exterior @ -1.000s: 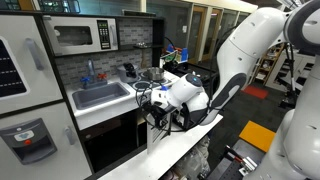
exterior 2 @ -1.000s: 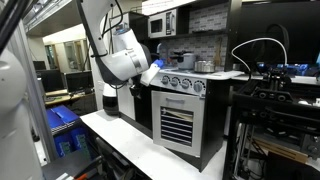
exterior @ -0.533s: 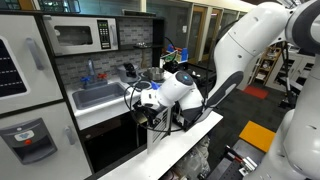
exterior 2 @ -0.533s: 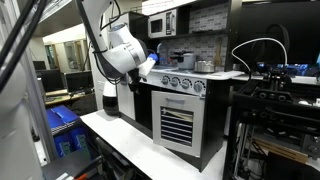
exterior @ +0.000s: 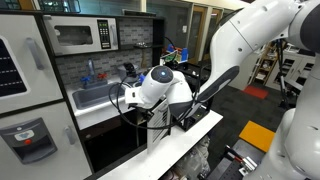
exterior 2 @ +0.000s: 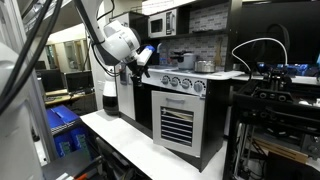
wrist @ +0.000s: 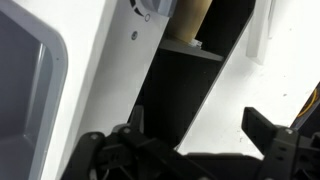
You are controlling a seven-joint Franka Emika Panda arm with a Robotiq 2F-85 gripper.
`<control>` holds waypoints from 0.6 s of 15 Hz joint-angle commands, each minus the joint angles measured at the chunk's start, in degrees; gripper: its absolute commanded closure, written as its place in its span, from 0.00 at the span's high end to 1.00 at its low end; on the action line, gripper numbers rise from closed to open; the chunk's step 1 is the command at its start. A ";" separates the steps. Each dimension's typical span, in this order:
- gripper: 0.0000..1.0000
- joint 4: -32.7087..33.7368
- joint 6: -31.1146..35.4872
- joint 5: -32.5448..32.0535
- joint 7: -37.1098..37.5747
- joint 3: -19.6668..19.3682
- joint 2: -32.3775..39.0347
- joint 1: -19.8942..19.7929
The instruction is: Move the pot from the stove and put it in the stove cabinet
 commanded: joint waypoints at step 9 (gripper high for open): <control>1.00 7.17 -9.70 -1.46 1.60 1.46 8.09 1.24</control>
